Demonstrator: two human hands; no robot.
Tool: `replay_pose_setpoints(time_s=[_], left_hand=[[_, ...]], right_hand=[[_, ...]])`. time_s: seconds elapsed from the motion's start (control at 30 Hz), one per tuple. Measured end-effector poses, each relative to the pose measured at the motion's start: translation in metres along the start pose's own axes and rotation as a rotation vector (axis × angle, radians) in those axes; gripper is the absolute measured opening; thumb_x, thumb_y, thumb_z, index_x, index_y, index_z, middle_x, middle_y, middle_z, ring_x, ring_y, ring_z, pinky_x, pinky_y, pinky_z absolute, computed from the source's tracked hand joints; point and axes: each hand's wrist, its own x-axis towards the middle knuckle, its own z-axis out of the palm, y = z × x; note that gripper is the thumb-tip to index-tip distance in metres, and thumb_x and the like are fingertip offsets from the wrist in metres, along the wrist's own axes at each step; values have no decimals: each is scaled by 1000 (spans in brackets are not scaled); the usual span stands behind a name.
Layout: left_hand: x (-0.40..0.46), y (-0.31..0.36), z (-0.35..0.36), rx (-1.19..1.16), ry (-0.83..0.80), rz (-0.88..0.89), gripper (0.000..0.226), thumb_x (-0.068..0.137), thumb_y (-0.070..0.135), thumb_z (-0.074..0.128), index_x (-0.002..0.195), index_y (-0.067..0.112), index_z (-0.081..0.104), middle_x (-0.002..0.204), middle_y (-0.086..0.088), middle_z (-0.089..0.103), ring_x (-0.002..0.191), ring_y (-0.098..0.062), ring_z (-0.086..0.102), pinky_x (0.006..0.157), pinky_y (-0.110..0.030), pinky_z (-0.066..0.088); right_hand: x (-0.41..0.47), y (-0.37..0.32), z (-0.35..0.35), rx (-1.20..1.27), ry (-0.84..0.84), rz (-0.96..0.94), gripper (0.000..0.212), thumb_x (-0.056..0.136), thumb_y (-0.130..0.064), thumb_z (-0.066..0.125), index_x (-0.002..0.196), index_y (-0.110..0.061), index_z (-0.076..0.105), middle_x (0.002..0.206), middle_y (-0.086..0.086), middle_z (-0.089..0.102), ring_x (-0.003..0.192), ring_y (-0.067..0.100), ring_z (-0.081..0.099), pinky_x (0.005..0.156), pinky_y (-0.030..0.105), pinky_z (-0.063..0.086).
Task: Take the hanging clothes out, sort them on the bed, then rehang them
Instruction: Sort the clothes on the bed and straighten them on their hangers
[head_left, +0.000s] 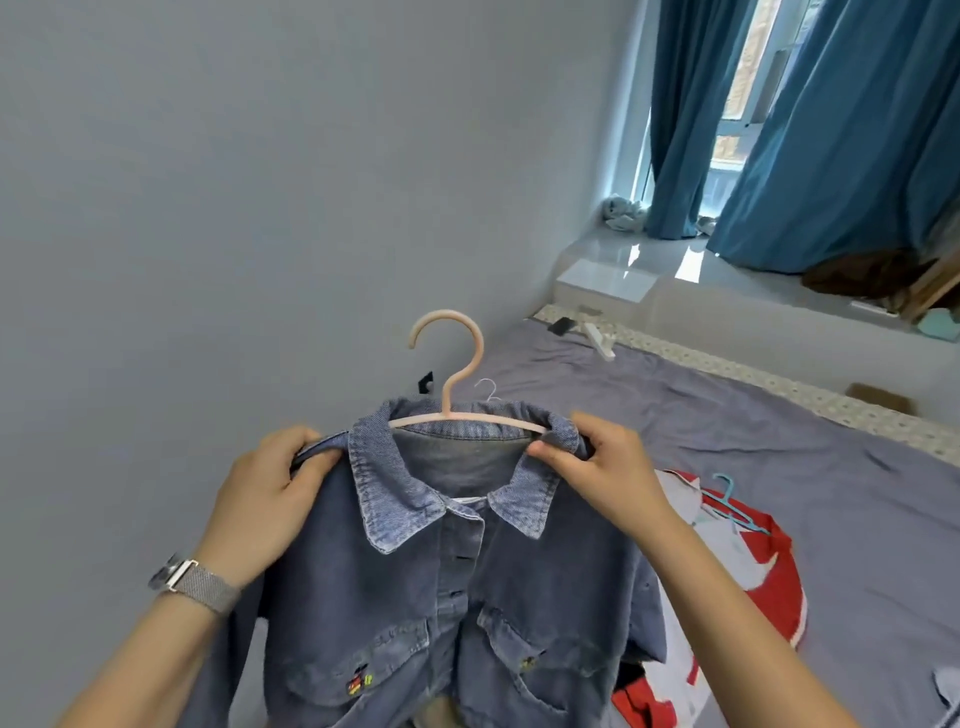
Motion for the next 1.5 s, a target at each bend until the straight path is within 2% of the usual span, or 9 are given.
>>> replay_pose_setpoints(time_s=[0.1, 0.33, 0.6, 0.73, 0.9, 1.03, 1.13, 1.27, 1.5], left_hand=[[1, -9, 22, -50, -3, -75, 17, 90, 14, 57, 73, 20, 58, 70, 2, 60, 72, -14, 55, 65, -31, 40], [45, -40, 72, -110, -136, -138, 15, 90, 15, 57, 77, 23, 60, 76, 6, 65, 76, -3, 57, 66, -18, 41], [195, -73, 119, -106, -269, -42, 14, 90, 15, 59, 77, 19, 62, 75, 2, 64, 74, -10, 57, 63, -13, 38], [297, -97, 138, -50, -210, 32, 14, 90, 16, 59, 76, 15, 62, 72, -2, 62, 71, -20, 54, 62, -32, 36], [391, -158, 253, 121, -312, 61, 10, 89, 11, 58, 86, 5, 65, 86, -17, 65, 83, -35, 58, 70, -38, 41], [375, -226, 359, 330, -608, -103, 45, 88, 16, 57, 128, -2, 47, 129, -26, 50, 118, -42, 47, 99, -46, 39], [323, -231, 401, 199, -785, -77, 59, 90, 15, 58, 140, -2, 33, 143, -22, 39, 132, -37, 36, 110, -44, 30], [276, -198, 437, 123, -982, 73, 55, 93, 21, 53, 143, 9, 32, 146, -10, 38, 134, -26, 36, 112, -35, 30], [226, -93, 489, 43, -1133, 229, 46, 95, 23, 48, 139, 14, 38, 142, -5, 43, 132, -19, 39, 108, -25, 28]], right_hand=[[10, 26, 0, 32, -139, 12, 25, 73, -33, 80, 66, -40, 56, 62, -21, 56, 60, -1, 49, 56, 14, 34], [13, 96, 21, -87, -200, 130, 17, 90, -33, 62, 78, -40, 52, 88, -29, 59, 81, -2, 55, 64, 11, 38], [100, 130, 55, -144, -99, 315, 32, 95, -30, 56, 69, -19, 39, 63, -8, 46, 63, 3, 46, 59, 17, 35], [186, 144, 89, -126, -39, 367, 32, 96, -30, 55, 69, -24, 37, 64, -10, 44, 60, 4, 42, 59, 21, 34], [239, 233, 168, -288, -11, 606, 20, 95, -22, 52, 104, -5, 53, 107, 16, 60, 101, 33, 54, 82, 37, 39], [200, 289, 221, -415, -256, 873, 60, 95, -26, 51, 145, -4, 27, 146, 16, 38, 133, 31, 39, 110, 36, 32], [149, 305, 235, -364, -406, 987, 62, 96, -27, 50, 148, -5, 23, 151, 15, 32, 138, 30, 33, 113, 36, 29], [89, 327, 197, -315, -342, 1135, 47, 93, -25, 49, 138, -14, 42, 139, 7, 49, 126, 24, 48, 105, 32, 39], [1, 366, 66, -389, -234, 1294, 55, 93, -18, 49, 144, -7, 32, 147, 9, 40, 136, 22, 37, 112, 25, 25]])
